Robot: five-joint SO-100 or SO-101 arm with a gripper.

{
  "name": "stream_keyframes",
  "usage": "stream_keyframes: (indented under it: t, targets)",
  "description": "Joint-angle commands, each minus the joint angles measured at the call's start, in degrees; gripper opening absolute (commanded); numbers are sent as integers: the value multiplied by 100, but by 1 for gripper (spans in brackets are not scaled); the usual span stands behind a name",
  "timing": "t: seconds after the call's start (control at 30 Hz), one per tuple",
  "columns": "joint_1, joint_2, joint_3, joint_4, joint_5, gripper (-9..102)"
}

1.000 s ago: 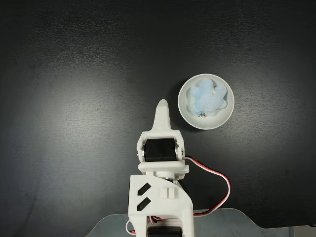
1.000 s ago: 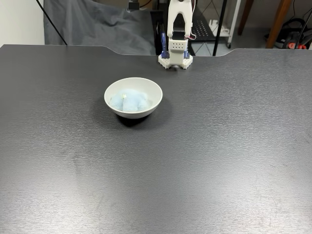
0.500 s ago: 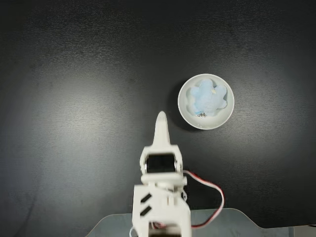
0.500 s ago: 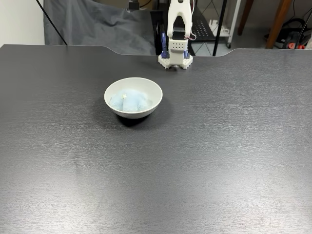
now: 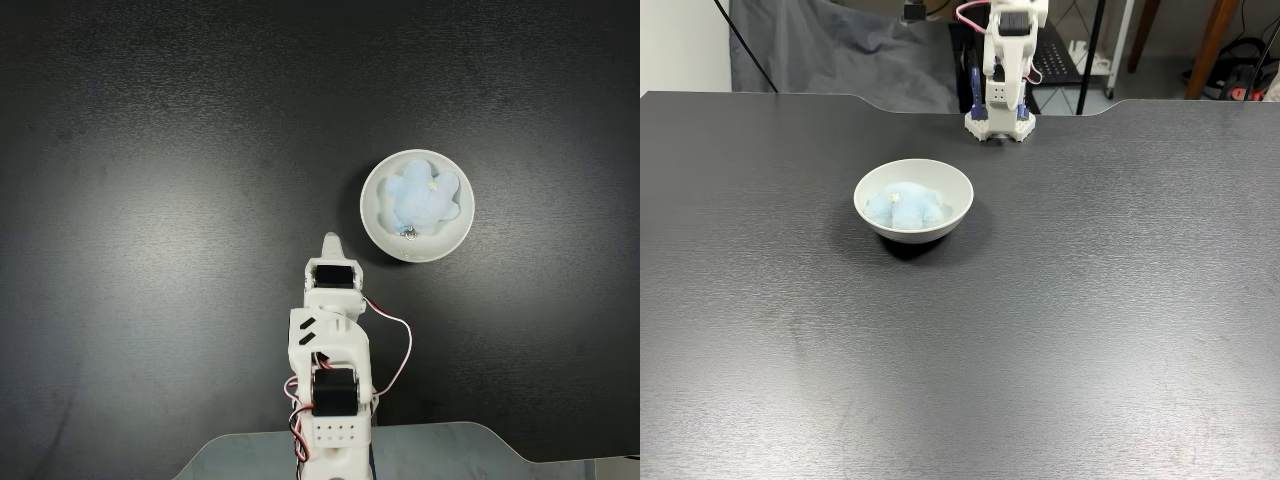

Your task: Grasp a skyblue doll and put it in the white bowl.

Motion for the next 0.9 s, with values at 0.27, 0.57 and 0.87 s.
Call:
stream_keyframes:
  t: [0.27,0.57,0.87]
  targets:
    - [-26,1011,1767,-114,-18,-1]
    - [26,3226,2777,1248,-26,-1]
    - [26,3217,2821,1187,-35,-1]
